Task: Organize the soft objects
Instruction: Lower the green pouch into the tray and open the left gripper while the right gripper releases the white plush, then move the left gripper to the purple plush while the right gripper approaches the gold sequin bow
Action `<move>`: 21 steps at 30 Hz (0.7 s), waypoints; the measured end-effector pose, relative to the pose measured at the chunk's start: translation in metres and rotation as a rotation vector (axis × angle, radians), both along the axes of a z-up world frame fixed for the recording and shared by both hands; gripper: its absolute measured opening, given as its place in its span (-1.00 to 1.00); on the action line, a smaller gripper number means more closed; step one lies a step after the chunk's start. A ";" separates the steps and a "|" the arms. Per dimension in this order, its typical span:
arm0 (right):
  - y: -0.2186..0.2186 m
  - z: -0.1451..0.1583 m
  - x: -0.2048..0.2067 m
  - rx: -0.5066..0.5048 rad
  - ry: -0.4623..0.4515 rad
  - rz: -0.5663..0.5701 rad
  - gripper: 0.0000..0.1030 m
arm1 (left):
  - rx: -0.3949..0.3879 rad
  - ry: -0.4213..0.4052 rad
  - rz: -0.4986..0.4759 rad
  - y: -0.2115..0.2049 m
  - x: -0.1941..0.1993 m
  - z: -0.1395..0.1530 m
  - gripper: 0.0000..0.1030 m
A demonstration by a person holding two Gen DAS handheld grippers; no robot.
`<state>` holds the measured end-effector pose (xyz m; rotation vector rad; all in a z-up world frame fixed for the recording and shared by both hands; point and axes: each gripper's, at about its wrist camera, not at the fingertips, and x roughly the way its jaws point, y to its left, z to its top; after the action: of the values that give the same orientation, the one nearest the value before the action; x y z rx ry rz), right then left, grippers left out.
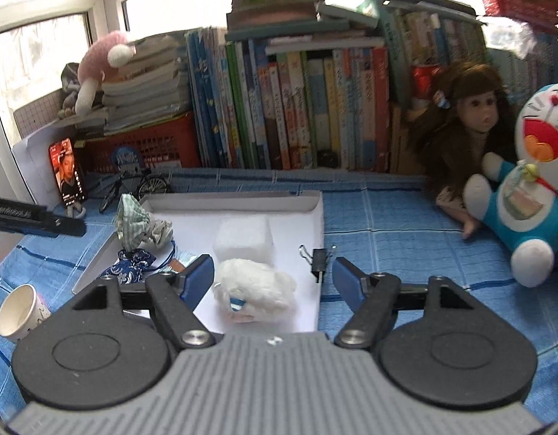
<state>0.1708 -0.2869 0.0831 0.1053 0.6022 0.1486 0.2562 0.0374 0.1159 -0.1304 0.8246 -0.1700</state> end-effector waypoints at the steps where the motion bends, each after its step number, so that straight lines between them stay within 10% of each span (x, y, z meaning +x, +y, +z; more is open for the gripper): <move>1: -0.001 0.001 -0.003 -0.003 -0.008 -0.003 0.63 | -0.003 -0.004 -0.003 0.002 -0.005 0.000 0.41; 21: -0.009 0.002 -0.087 -0.058 -0.203 -0.040 0.99 | -0.051 -0.163 -0.035 0.039 -0.114 -0.003 0.49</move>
<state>0.0843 -0.2959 0.0852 0.0457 0.4016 0.1013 0.1425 0.0763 0.1133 -0.1484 0.6605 -0.2323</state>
